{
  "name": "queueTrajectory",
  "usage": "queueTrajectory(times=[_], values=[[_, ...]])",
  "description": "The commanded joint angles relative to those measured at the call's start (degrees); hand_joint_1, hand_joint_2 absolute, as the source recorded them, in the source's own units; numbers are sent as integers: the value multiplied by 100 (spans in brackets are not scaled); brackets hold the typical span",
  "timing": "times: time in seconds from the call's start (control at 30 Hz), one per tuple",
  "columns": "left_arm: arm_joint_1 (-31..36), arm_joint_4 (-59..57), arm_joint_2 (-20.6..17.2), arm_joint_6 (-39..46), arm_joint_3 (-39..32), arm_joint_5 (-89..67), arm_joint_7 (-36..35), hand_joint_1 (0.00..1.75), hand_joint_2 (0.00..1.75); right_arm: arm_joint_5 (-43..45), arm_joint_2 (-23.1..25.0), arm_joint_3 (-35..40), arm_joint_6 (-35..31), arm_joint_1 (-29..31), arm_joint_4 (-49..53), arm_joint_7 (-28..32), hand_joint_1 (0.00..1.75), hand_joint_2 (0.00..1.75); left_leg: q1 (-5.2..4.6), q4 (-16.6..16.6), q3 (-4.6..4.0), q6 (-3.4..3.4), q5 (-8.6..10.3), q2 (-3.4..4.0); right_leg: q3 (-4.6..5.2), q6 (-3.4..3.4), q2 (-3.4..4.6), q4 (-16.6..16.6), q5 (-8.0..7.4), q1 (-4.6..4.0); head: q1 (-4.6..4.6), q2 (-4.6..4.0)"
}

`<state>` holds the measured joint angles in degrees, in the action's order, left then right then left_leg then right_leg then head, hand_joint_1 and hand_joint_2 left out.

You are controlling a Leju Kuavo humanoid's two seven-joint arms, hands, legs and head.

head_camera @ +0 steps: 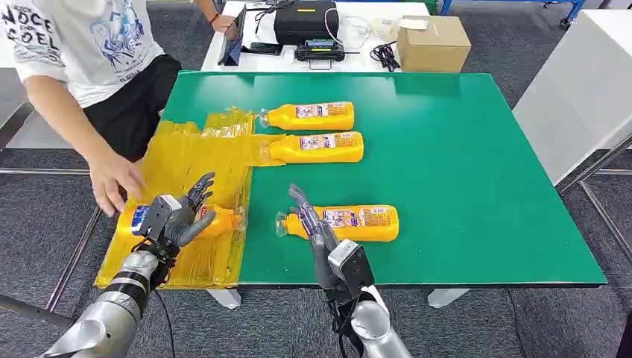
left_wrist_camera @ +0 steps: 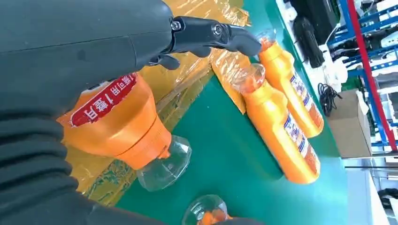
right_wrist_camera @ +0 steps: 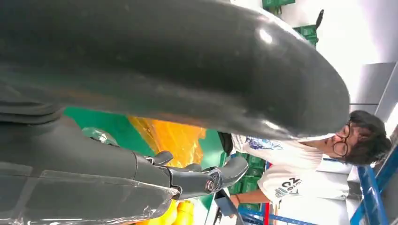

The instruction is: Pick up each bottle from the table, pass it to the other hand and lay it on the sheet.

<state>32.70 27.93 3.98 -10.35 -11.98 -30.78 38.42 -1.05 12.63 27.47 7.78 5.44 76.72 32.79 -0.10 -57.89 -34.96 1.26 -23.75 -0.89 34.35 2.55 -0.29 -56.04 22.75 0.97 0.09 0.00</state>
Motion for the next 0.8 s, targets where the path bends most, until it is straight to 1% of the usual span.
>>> queueTrajectory(times=[0.03, 0.07, 0.1, 0.13, 0.17, 0.2, 0.23, 0.33, 0.37, 0.43, 0.47, 0.6, 0.63, 0.73, 0.8], values=[[-682, 1973, 336, 3381, 797, 1186, 158, 0, 175, -253, -37, 59, -306, 141, -163, -29, 0, 0, 5, -3, -4, -4, -4, 6, 3, -6, 2, 3, 1, -5, 2, 0], [-775, 2275, 226, 4068, 1202, 1282, 158, 0, 175, -368, -110, 135, -372, 157, -124, -48, 0, 0, 9, -6, -4, -6, -9, 15, 4, -9, 8, 1, 3, -10, 2, 0], [-794, 2429, 190, 4317, 1333, 1382, 158, 0, 175, -541, -206, 195, -462, 185, -110, -100, 0, 0, 7, -6, -17, -5, -6, 13, 17, -8, 7, 0, -1, -8, 2, 0], [-838, 2623, 158, 4708, 1460, 1432, 158, 0, 175, -945, -328, 219, -824, 202, -63, -88, 0, 0, 11, -11, -19, -7, -12, 19, 19, -11, 11, -1, 1, -12, 0, 0], [-893, 2816, 162, 4970, 1506, 1491, 158, 0, 175, -1181, -376, 161, -1099, 198, -31, -155, 0, 175, 8, -6, -29, -6, -7, 22, 31, -7, 6, 1, -4, -9, 2, 0], [-961, 3008, 204, 5035, 1448, 1622, 158, 0, 175, -1358, -444, 118, -1245, 222, -23, -281, 0, 175, 4, -3, -37, -4, -1, 26, 43, -4, 2, 2, -6, -5, 0, 0], [-1093, 3325, 253, 5026, 1375, 1902, 158, 0, 175, -1696, -539, 29, -1548, 273, -49, -450, 0, 175, 7, -5, -32, -6, -8, 24, 36, -8, -1, 2, 1, -9, 0, 0], [-1378, 3776, 353, 4778, 1247, 2282, 158, 0, 175, -2670, -776, -160, -2233, 490, -295, -949, 0, 175, 5, -3, -35, -1, -8, 13, 32, -1, 2, 7, -1, -7, 2, 0], [-1448, 3830, 402, 4550, 1175, 2445, 158, 0, 175, -2920, -830, -238, -2411, 552, -362, -1043, 0, 175, 9, -8, -27, -3, -17, 19, 23, -3, 8, 7, 4, -11, 0, 0], [-1585, 3966, 482, 4391, 1121, 2496, 158, 0, 175, -3252, -939, -394, -2578, 693, -485, -1218, 0, 175, 0, -1, -40, 0, -7, 27, 42, 2, 13, 9, -5, -2, 2, 0], [-1643, 4037, 519, 4318, 1115, 2525, 158, 0, 175, -3399, -946, -485, -2754, 716, -508, -1250, 0, 175, 5, -4, -31, 0, -15, 33, 30, -1, 15, 11, -1, -6, 2, 0], [-1781, 4175, 571, 4218, 1166, 2478, 158, 0, 175, -3685, -1004, -549, -2646, 857, -721, -1474, 0, 175, -4, -2, -50, 2, -7, 22, 50, 0, 6, 9, -5, 0, 0, 0], [-1781, 4175, 571, 4218, 1166, 2478, 158, 0, 175, -3685, -1004, -549, -2646, 857, -721, -1474, 0, 175, 0, -2, -36, -1, -13, 28, 36, -5, 10, 11, -1, -5, 0, 0], [-1781, 4175, 571, 4218, 1166, 2478, 158, 0, 175, -3685, -1004, -549, -2646, 857, -721, -1474, 0, 175, -1, -3, -39, -3, -13, 25, 41, -6, 7, 7, 0, -5, 0, 0], [-1785, 4142, 575, 4145, 1154, 2497, 158, 0, 175, -3797, -1024, -519, -2540, 929, -878, -1631, 0, 175, 1, -3, -35, -4, -15, 27, 36, -7, 8, 8, 2, -7, -2, 0]])
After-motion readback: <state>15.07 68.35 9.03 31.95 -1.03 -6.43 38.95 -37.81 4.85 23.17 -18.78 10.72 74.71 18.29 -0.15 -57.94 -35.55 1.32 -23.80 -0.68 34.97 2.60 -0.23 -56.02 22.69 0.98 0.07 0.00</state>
